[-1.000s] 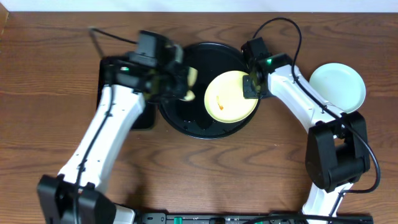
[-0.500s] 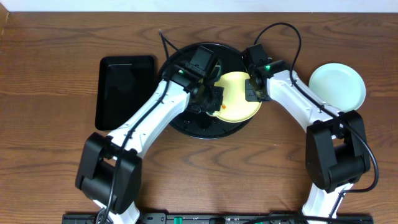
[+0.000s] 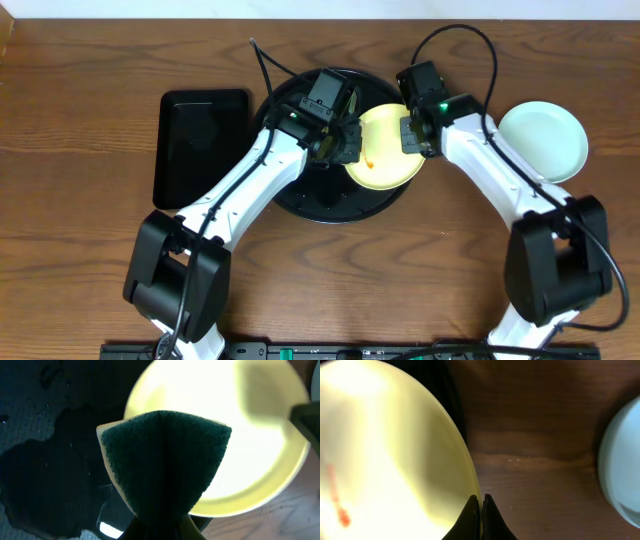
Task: Clean dirty plates on tray and stack at the side
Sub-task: 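Scrub the yellow plate with the sponge while right gripper holds its rim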
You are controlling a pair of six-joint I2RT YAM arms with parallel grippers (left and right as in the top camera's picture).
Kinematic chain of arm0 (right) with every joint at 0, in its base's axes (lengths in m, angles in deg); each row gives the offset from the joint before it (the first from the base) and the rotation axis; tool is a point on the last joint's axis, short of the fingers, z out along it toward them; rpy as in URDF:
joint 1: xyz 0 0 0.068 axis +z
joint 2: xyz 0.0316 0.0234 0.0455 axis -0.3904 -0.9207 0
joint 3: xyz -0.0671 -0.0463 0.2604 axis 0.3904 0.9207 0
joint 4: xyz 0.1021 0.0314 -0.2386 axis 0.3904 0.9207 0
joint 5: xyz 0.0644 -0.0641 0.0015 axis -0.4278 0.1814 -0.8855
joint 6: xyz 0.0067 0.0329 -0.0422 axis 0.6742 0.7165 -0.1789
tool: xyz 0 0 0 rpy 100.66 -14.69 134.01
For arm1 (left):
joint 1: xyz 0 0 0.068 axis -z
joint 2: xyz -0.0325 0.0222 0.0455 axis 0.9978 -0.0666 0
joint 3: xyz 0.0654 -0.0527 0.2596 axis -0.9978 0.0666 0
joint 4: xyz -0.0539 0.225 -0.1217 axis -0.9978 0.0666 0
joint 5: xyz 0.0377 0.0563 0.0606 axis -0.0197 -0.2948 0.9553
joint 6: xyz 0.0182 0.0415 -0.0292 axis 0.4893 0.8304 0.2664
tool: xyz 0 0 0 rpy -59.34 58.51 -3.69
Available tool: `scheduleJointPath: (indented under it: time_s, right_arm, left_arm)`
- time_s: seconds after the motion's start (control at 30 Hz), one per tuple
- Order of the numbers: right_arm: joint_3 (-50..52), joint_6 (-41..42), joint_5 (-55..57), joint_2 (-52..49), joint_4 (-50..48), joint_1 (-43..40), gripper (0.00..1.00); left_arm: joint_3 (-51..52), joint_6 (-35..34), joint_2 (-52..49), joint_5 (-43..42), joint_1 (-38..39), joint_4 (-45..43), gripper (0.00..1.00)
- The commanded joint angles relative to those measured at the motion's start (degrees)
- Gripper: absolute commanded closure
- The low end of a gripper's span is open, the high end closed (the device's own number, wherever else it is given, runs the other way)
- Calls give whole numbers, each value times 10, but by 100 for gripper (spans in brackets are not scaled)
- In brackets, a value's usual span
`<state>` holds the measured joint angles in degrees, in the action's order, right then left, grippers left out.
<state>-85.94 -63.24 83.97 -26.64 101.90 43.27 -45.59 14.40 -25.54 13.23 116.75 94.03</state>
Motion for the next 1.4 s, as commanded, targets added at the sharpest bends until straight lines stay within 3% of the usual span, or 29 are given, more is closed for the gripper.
scheduleJointPath:
  time_s: [0.0,0.53,0.87,1.37]
  right_arm:
    - [2,16,35,35,17,-5,99]
    - [84,34,59,36,-21,-8,99]
    - [119,12,-81,36,-67,-54,99]
    - [120,3,-87,35,-67,-60,99]
  left_arm:
    - [-2,-8,-6,15,5,-10,92]
    - [-2,-7,-47,4,56,-45,92]
    - [10,12,-47,-26,56,-46,92]
    - [20,12,-73,-52,60,-66,93]
